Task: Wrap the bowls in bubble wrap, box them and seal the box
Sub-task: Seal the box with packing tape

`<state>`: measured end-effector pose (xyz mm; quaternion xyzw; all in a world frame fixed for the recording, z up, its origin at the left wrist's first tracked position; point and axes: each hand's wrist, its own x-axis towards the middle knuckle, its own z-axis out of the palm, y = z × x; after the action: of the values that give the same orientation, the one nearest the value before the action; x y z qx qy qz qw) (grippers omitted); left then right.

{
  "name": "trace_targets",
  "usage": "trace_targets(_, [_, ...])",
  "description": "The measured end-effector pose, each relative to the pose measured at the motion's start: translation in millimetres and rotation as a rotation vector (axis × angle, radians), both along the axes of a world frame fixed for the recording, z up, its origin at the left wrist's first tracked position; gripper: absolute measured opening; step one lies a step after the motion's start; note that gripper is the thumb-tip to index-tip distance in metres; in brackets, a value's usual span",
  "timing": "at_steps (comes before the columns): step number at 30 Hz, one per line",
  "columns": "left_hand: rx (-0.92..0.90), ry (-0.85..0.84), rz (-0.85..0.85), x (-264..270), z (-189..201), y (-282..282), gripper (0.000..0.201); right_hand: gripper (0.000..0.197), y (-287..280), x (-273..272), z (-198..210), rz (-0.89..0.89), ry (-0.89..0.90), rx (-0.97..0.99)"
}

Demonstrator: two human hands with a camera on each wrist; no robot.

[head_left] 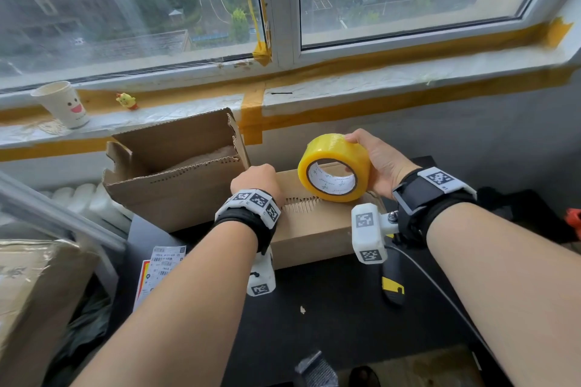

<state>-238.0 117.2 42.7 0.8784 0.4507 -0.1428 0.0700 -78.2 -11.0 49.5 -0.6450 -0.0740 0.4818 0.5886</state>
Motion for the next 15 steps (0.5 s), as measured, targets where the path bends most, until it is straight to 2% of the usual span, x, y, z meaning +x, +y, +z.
trace_targets(8, [0.105, 0.086, -0.111, 5.3, 3.2, -1.5, 0.010, 0.038, 0.7, -0.4, 0.2, 0.018, -0.019, -0.007])
trace_targets(15, [0.120, 0.085, -0.083, 2.2, 4.4, 2.3, 0.013, 0.036, 1.0, -3.1, 2.6, 0.009, -0.040, -0.020])
